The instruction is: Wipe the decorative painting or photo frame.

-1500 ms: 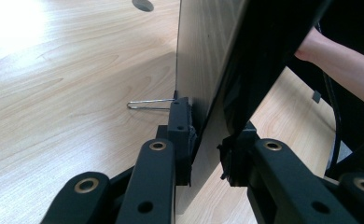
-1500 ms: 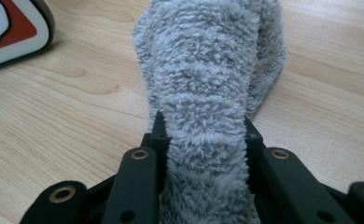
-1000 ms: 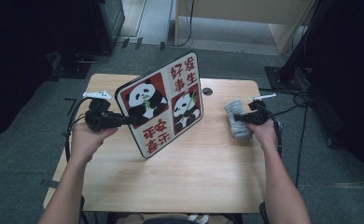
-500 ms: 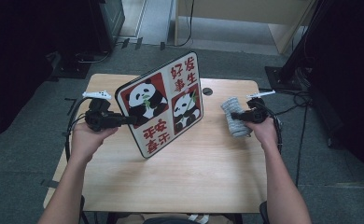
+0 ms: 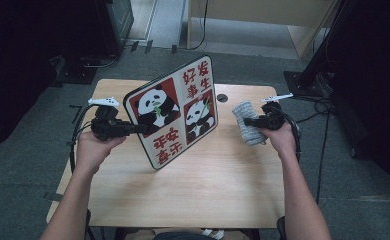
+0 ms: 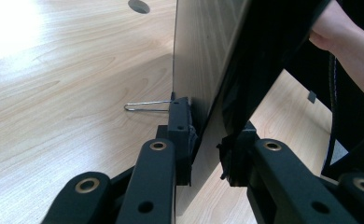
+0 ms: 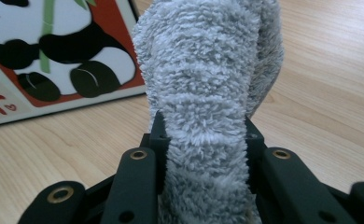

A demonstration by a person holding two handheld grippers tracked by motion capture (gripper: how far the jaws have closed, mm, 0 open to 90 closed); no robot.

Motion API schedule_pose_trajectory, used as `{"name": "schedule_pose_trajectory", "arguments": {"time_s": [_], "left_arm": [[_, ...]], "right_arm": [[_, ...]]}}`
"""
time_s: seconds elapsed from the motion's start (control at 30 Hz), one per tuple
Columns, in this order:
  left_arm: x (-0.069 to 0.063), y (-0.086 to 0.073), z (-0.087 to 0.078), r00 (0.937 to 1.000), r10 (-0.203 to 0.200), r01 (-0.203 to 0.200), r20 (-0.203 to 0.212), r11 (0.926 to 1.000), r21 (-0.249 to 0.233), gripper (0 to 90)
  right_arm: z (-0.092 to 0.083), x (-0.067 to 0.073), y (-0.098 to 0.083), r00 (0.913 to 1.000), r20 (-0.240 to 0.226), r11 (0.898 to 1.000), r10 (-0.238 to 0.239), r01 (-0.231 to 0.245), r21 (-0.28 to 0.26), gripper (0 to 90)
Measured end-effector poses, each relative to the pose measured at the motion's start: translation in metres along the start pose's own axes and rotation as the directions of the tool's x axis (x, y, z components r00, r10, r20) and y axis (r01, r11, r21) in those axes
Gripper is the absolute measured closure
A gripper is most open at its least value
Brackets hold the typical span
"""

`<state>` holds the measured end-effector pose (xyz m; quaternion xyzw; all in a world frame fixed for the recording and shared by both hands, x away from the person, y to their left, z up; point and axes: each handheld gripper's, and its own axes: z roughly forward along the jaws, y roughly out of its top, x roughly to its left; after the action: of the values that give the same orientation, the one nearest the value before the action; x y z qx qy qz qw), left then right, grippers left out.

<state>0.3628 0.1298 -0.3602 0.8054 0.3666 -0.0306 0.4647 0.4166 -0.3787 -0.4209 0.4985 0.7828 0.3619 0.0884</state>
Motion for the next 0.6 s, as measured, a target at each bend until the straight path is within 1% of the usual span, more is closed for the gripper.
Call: {"name": "schedule_pose_trajectory", "arguments": {"time_s": [0.03,0.1,0.23,0.33,0.37,0.43,0.53,0.57,0.6], "left_arm": [[0.0,0.0,0.0,1.0,0.001,-0.001,0.001,1.0,0.0,77.0],[0.0,0.0,0.0,1.0,-0.001,0.001,0.002,1.0,-0.001,77.0],[0.0,0.0,0.0,1.0,-0.001,0.001,0.002,1.0,0.001,77.0],[0.0,0.0,0.0,1.0,0.0,0.0,0.004,1.0,0.001,77.0],[0.001,0.0,0.0,1.0,0.0,0.0,0.004,1.0,0.001,77.0],[0.001,0.0,0.0,1.0,0.0,0.0,0.004,1.0,0.0,77.0],[0.0,0.0,0.0,1.0,0.003,-0.003,0.003,1.0,0.001,77.1],[0.0,0.0,0.0,1.0,0.003,-0.003,0.004,1.0,0.0,77.1],[0.0,0.0,0.0,1.0,0.002,-0.002,0.004,1.0,-0.001,77.1]], "right_arm": [[-0.001,0.002,0.002,1.0,-0.004,1.0,0.003,-0.003,0.001,68.4],[-0.002,0.006,0.005,0.9999,-0.01,1.0,-0.008,0.007,-0.003,68.3],[-0.001,0.013,0.011,0.9995,-0.015,0.999,-0.029,0.03,0.012,67.9],[0.0,0.015,0.015,0.9987,-0.025,0.999,-0.045,0.045,0.02,68.0],[-0.002,0.016,0.017,0.999,-0.024,0.999,-0.039,0.039,0.024,68.0],[-0.003,0.017,0.021,0.9985,-0.033,0.999,-0.044,0.045,0.024,67.9],[-0.007,0.019,0.028,0.998,-0.033,0.998,-0.053,0.054,0.03,67.9],[-0.009,0.02,0.032,0.9972,-0.033,0.997,-0.068,0.069,0.027,67.8],[-0.009,0.02,0.032,0.9972,-0.033,0.997,-0.068,0.069,0.027,67.8]]}}
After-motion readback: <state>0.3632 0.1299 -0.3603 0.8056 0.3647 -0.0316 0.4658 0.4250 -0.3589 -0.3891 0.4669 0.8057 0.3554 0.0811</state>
